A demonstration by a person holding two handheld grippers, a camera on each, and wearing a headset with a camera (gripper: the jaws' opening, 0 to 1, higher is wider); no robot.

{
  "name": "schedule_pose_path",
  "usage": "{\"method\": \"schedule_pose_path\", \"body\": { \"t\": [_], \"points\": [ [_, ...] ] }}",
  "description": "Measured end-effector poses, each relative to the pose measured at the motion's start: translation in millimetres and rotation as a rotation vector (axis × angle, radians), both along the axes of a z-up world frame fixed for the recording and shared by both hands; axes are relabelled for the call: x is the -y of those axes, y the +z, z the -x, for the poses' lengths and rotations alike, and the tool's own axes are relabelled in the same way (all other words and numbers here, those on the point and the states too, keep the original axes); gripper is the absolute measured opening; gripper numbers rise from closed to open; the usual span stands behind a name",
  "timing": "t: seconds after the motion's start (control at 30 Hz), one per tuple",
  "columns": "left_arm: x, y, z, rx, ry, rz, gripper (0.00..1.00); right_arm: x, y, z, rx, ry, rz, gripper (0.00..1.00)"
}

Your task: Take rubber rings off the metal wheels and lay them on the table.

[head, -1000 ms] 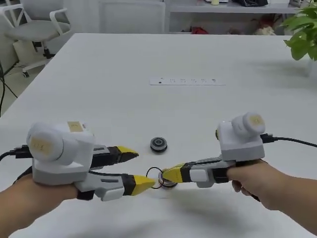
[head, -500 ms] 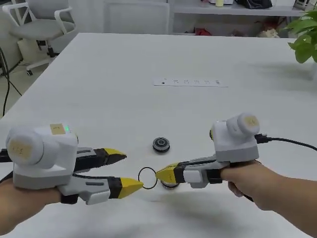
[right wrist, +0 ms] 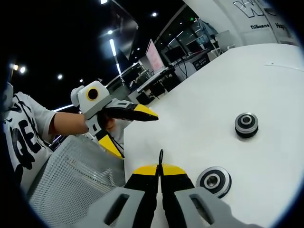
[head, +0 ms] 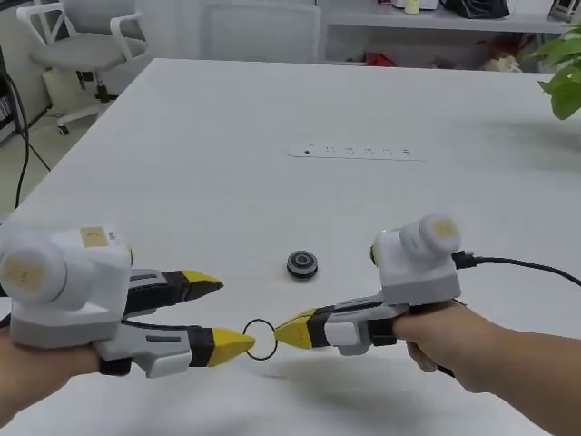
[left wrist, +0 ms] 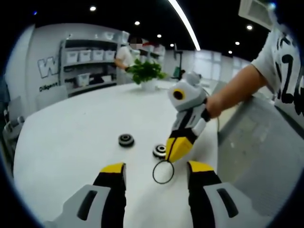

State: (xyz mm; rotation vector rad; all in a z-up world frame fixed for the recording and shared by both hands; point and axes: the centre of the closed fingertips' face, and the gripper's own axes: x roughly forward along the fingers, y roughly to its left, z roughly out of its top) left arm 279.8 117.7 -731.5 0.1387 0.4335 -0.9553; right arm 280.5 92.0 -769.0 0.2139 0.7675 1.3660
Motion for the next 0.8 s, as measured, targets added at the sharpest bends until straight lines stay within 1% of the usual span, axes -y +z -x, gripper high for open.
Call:
{"method": "schedule_pose_path", "body": {
  "t": [0.2, 0.33, 0.4, 0.5, 0.7, 0.8],
  "points": [
    [-2.4, -3.6, 4.4, -0.008, -0.002, -0.009, 0.55, -1.0, -8.3, 3.6, 0.014, 0.014, 0.025, 0.00],
    [-3.8, -5.6, 6.5, -0.011, -0.003, -0.016, 0.55, -1.0, -11.5, 6.2, 0.022, 0.024, 0.039, 0.00],
    [-4.8, -6.0, 6.2, -0.005, -0.002, -0.022, 0.55, -0.8, -12.1, 6.3, 0.026, 0.025, 0.043, 0.00],
    [-5.9, -7.3, 6.0, -0.011, 0.002, -0.021, 0.55, 0.1, -15.4, 5.8, 0.033, 0.026, 0.055, 0.00],
    [-6.7, -12.4, 8.0, -0.022, -0.005, -0.031, 0.56, 1.3, -18.4, 5.3, 0.061, 0.027, 0.073, 0.00],
    [-6.9, -13.8, 8.1, -0.023, -0.007, -0.033, 0.56, 2.0, -19.5, 5.1, 0.086, 0.032, 0.083, 0.00]
  ]
}}
